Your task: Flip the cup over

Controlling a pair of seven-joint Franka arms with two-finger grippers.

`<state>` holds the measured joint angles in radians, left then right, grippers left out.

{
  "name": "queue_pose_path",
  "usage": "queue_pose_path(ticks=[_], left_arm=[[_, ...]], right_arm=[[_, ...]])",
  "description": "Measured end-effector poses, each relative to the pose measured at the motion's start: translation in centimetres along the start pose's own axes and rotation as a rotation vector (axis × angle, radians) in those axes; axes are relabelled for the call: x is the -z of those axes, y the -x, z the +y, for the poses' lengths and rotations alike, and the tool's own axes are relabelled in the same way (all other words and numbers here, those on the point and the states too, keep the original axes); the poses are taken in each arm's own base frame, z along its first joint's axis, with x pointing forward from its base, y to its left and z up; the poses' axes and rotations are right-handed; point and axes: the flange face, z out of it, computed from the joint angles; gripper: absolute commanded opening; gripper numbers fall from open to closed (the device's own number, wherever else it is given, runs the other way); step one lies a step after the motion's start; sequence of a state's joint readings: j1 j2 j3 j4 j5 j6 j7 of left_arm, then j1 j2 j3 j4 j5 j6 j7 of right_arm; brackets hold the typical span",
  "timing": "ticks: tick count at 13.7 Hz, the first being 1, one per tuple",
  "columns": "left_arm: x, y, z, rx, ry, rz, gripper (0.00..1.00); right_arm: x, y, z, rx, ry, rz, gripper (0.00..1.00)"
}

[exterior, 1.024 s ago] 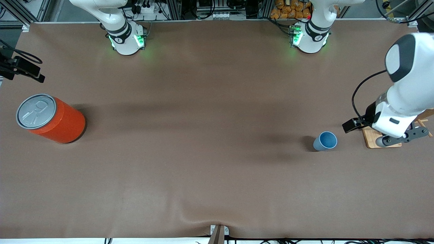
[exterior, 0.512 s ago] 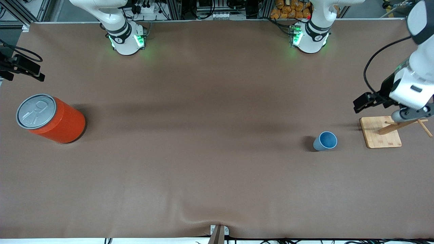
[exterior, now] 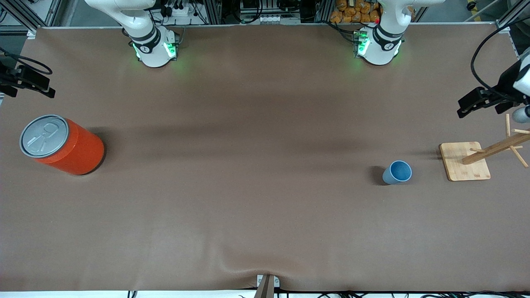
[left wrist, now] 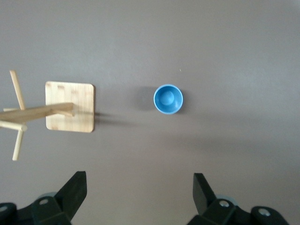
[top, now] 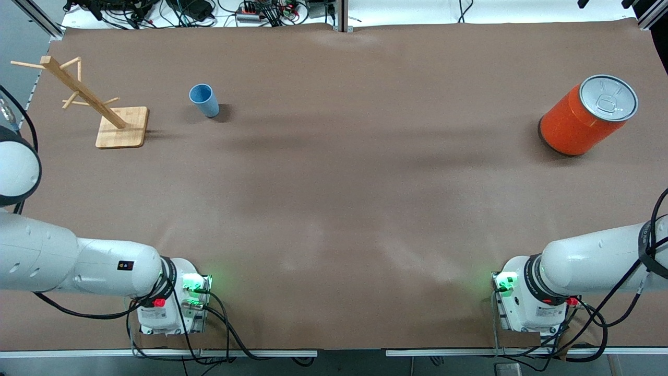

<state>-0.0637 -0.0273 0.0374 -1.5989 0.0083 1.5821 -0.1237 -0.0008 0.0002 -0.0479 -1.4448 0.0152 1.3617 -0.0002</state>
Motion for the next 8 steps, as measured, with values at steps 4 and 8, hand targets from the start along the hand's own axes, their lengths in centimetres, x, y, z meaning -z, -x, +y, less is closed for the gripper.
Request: queue_pose_path(ticks=[4, 8], left_arm=[[0.7, 1.4, 0.3, -0.010, 0.012, -0.043, 1.00], [1.5, 2.7, 0.9, -0.024, 0.009, -0.062, 1.00]], right_arm=[[0.0, 0.0, 0.0, 0.000, 0.000, -0.001, 1.00], [0.0, 0.0, 0.0, 0.000, 0.000, -0.001, 1.00]])
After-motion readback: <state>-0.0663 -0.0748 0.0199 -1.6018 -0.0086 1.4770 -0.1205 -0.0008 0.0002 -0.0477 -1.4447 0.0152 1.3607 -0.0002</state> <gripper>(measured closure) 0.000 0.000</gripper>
